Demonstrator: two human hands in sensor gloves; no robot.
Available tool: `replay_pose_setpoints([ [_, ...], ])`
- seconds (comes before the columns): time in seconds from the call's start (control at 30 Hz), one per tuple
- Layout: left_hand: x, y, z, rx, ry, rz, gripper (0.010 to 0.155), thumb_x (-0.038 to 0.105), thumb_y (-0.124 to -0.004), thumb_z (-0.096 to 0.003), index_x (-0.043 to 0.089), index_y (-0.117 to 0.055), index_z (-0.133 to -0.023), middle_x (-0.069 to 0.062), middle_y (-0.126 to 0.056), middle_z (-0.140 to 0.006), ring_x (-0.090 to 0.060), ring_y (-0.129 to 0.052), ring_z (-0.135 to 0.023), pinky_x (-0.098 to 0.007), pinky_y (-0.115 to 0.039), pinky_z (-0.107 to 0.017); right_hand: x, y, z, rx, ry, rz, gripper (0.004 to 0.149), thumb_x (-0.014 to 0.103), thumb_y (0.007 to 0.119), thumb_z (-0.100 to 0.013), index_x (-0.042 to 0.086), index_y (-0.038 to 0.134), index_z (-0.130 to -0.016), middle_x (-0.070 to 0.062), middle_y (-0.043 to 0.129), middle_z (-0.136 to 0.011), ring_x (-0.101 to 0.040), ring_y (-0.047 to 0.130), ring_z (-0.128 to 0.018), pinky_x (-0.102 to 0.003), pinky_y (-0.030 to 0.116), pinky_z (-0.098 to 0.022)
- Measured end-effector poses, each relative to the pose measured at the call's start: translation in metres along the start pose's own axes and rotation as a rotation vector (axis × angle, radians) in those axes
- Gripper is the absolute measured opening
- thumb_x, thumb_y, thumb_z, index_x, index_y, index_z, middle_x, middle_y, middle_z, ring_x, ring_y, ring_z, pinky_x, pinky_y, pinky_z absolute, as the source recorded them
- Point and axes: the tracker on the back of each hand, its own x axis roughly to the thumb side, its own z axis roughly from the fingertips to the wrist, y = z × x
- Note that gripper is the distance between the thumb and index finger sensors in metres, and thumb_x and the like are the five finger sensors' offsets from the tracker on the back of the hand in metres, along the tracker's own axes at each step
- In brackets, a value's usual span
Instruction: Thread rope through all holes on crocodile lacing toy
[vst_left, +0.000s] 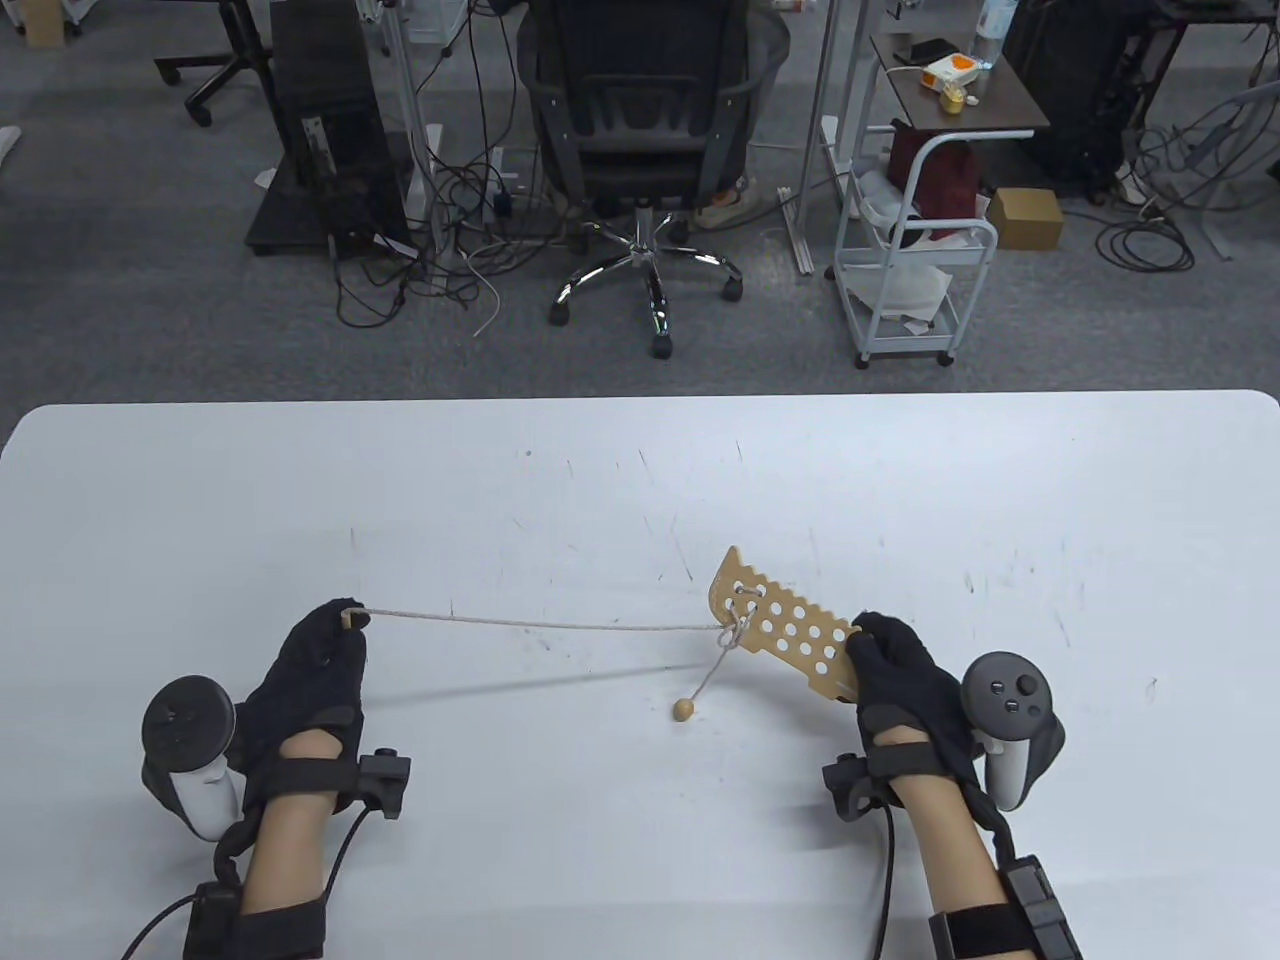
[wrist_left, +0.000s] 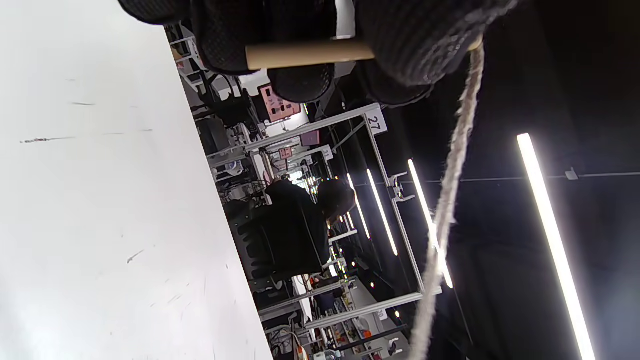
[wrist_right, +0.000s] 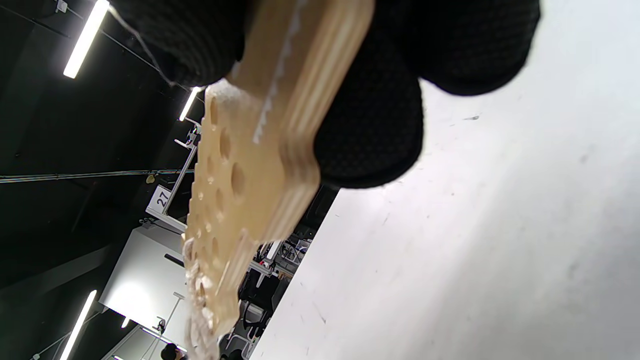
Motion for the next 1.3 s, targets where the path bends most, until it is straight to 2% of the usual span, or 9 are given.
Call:
replay_pose_setpoints([
  [0.2,-0.001,0.007,0.0,0.035,0.0,0.009,0.047,0.042,-0.079,-0.0443,0.042,-0.08,-0.091,-0.001,-0.077,-0.101,-0.034,-0.068,-0.1,-0.056,-0.054,-0.075,-0.001,-0.006,-0.001,-0.031,0.01,0.032,0.045,0.036,0.077,-0.047,0.016,0.075,-0.087,-0.007,0.096,-0.067,-0.028,0.103,-0.043,-0.048,0.077,-0.042],
  [0.33,0.001,0.01,0.0,0.077,-0.031,-0.064,0.047,0.042,-0.079,-0.0438,0.042,-0.08,-0.09,-0.001,-0.077,-0.101,-0.034,-0.068,-0.099,-0.057,-0.054,-0.075,0.002,-0.017,-0.003,-0.072,0.005,0.059,0.045,0.036,0.077,-0.047,0.016,0.075,-0.087,-0.007,0.096,-0.067,-0.028,0.103,-0.043,-0.048,0.077,-0.042],
  [0.43,0.001,0.012,0.0,0.086,-0.032,-0.055,0.047,0.042,-0.078,-0.044,0.043,-0.08,-0.091,-0.001,-0.077,-0.101,-0.034,-0.068,-0.1,-0.057,-0.054,-0.075,0.001,-0.025,-0.003,-0.108,0.01,0.092,0.045,0.036,0.077,-0.047,0.016,0.075,-0.087,-0.006,0.096,-0.067,-0.028,0.103,-0.043,-0.048,0.077,-0.042],
  [0.87,0.002,0.024,0.003,0.193,-0.04,-0.045,0.047,0.041,-0.078,-0.0435,0.042,-0.081,-0.09,-0.001,-0.077,-0.1,-0.034,-0.068,-0.099,-0.057,-0.053,-0.076,-0.001,-0.03,-0.003,-0.147,0.04,0.127,0.045,0.036,0.078,-0.046,0.016,0.075,-0.086,-0.006,0.097,-0.066,-0.027,0.103,-0.042,-0.048,0.078,-0.042],
  [1.0,0.003,0.018,0.002,0.148,-0.025,-0.031,0.046,0.04,-0.079,-0.0428,0.039,-0.083,-0.089,-0.004,-0.073,-0.102,-0.036,-0.063,-0.1,-0.058,-0.05,-0.076,0.0,-0.028,-0.002,-0.137,0.032,0.105,0.045,0.036,0.078,-0.046,0.016,0.075,-0.086,-0.006,0.097,-0.066,-0.027,0.103,-0.042,-0.047,0.078,-0.042],
  [1.13,0.01,0.009,0.002,0.098,-0.072,-0.151,0.046,0.038,-0.08,-0.0425,0.035,-0.084,-0.088,-0.003,-0.073,-0.099,-0.036,-0.062,-0.1,-0.058,-0.049,-0.076,0.005,-0.025,-0.001,-0.113,0.017,0.05,0.045,0.036,0.078,-0.046,0.016,0.075,-0.086,-0.006,0.097,-0.066,-0.027,0.103,-0.042,-0.048,0.078,-0.041],
  [1.3,0.012,-0.002,0.002,0.049,-0.089,-0.173,0.046,0.037,-0.08,-0.0426,0.033,-0.083,-0.089,0.001,-0.082,-0.089,-0.034,-0.072,-0.095,-0.058,-0.052,-0.075,0.011,-0.02,0.002,-0.076,-0.009,0.028,0.045,0.035,0.078,-0.046,0.015,0.075,-0.086,-0.006,0.097,-0.066,-0.027,0.103,-0.042,-0.048,0.078,-0.041],
])
